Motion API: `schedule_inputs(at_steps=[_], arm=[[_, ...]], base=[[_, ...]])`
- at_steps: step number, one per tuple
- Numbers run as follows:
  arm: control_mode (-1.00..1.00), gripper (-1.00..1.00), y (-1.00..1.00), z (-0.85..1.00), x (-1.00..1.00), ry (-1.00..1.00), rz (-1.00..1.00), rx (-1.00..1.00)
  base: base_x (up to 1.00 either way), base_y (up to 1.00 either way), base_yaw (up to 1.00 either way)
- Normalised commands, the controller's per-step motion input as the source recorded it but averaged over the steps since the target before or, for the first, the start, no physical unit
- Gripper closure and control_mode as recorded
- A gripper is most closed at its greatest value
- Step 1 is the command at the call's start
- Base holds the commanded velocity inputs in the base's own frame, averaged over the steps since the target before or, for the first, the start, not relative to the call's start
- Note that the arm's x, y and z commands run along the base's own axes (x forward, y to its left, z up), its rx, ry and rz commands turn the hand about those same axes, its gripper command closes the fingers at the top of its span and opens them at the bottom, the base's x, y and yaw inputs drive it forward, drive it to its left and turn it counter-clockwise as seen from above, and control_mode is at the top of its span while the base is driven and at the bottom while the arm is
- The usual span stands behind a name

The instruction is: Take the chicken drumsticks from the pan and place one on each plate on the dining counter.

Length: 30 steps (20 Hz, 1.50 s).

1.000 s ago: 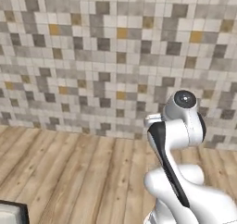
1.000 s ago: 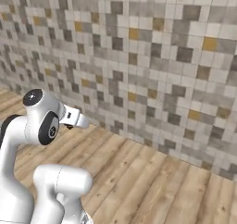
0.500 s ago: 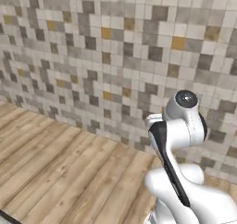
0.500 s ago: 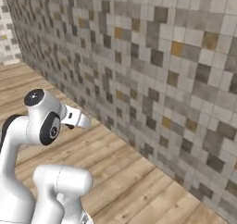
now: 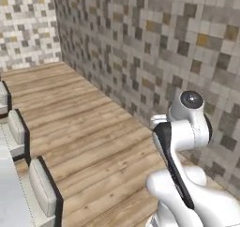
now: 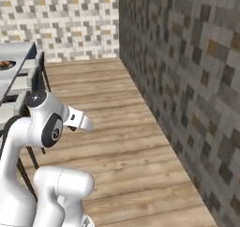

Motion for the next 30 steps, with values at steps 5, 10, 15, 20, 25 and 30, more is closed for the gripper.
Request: schedule_inputs(at_steps=[5, 10, 15, 20, 25, 30], arm=[[1.00, 1.00, 0.00, 0.00, 0.00, 0.00, 0.00, 0.00], [1.00, 1.00, 0.00, 0.00, 0.00, 0.00, 0.00, 0.00], [1.00, 1.00, 0.00, 0.00, 0.00, 0.00, 0.00, 0.00], [1.00, 1.00, 0.00, 0.00, 0.00, 0.00, 0.00, 0.00], [1.00, 1.00, 0.00, 0.00, 0.00, 0.00, 0.00, 0.00], [1.00, 1.00, 0.00, 0.00, 0.00, 0.00, 0.00, 0.00]], base=[[0.93, 0.00, 0.51], [0.99, 0.00, 0.39], [0.99, 0.00, 0.42], [0.98, 0.00, 0.44], [0.92, 0.00, 0.57], [0.67, -0.07, 0.85]])
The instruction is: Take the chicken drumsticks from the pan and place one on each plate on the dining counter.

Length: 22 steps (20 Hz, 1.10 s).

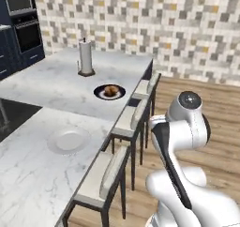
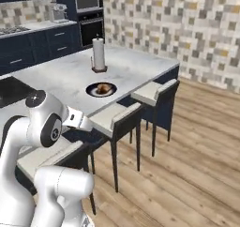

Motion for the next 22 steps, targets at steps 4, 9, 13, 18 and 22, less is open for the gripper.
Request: schedule_inputs(at_steps=[4, 9, 13, 18, 22], arm=[[1.00, 1.00, 0.00, 0.00, 0.00, 0.00, 0.00, 0.00], [1.00, 1.00, 0.00, 0.00, 0.00, 0.00, 0.00, 0.00], [1.00, 1.00, 0.00, 0.00, 0.00, 0.00, 0.00, 0.00], [1.00, 1.00, 0.00, 0.00, 0.00, 0.00, 0.00, 0.00], [1.00, 1.00, 0.00, 0.00, 0.00, 0.00, 0.00, 0.00]], base=[[0.64, -0.06, 0.88], [0.64, -0.05, 0.87], [0.78, -0.02, 0.74], [0.85, 0.00, 0.55], [0.73, 0.04, 0.33]])
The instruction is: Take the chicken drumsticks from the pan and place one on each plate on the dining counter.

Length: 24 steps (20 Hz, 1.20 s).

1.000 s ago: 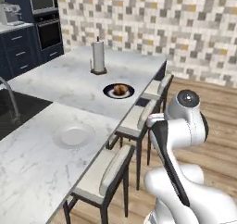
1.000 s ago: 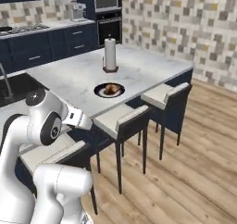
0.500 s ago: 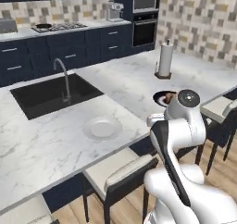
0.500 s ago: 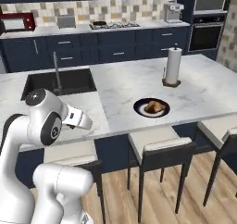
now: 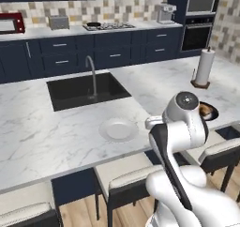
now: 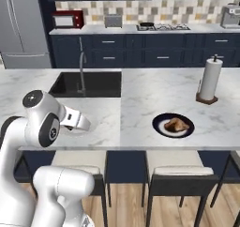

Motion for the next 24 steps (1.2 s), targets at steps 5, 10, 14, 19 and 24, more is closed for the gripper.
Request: schedule_inputs(at_steps=[5, 10, 14, 19, 24], arm=[[-1.00, 1.00, 0.09, -0.18, 0.60, 0.18, 0.24, 0.05], [-1.00, 1.00, 0.36, -0.31, 0.90, 0.36, 0.23, 0.12], [-1.00, 1.00, 0.48, -0.33, 1.00, 0.40, 0.15, 0.04], [-1.00, 1.00, 0.37, -0.25, 0.95, 0.17, 0.07, 0.00], [-1.00, 1.00, 0.15, -0.33, 0.67, -0.01, 0.00, 0.00]], base=[[0.14, 0.01, 0.06], [0.00, 0.00, 0.00], [0.00, 0.00, 0.00], [0.00, 0.00, 0.00], [0.00, 0.00, 0.00]])
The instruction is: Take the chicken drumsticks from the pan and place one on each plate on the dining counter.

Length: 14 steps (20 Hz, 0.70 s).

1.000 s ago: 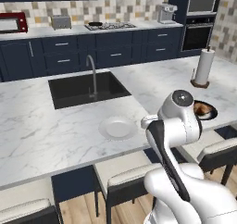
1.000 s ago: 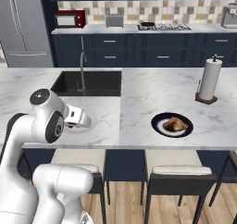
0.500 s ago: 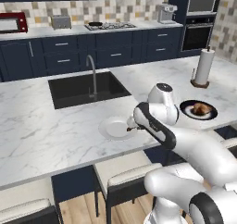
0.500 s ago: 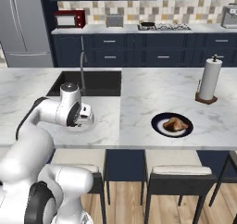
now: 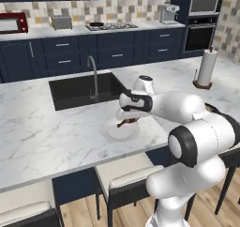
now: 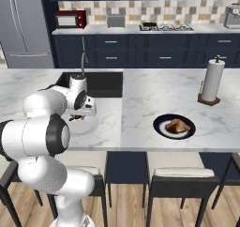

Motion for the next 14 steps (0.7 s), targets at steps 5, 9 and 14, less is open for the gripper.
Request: schedule_inputs(at_steps=[5, 9, 14], arm=[[-1.00, 1.00, 0.06, -0.39, 0.43, -0.01, 0.00, 0.00], [-1.00, 1.00, 0.15, -0.45, 0.19, -0.01, 0.00, 0.00], [-1.00, 1.00, 0.17, -0.18, 0.14, -0.06, 0.00, 0.00]], base=[[0.00, 0.00, 0.00], [0.00, 0.00, 0.00], [0.00, 0.00, 0.00]])
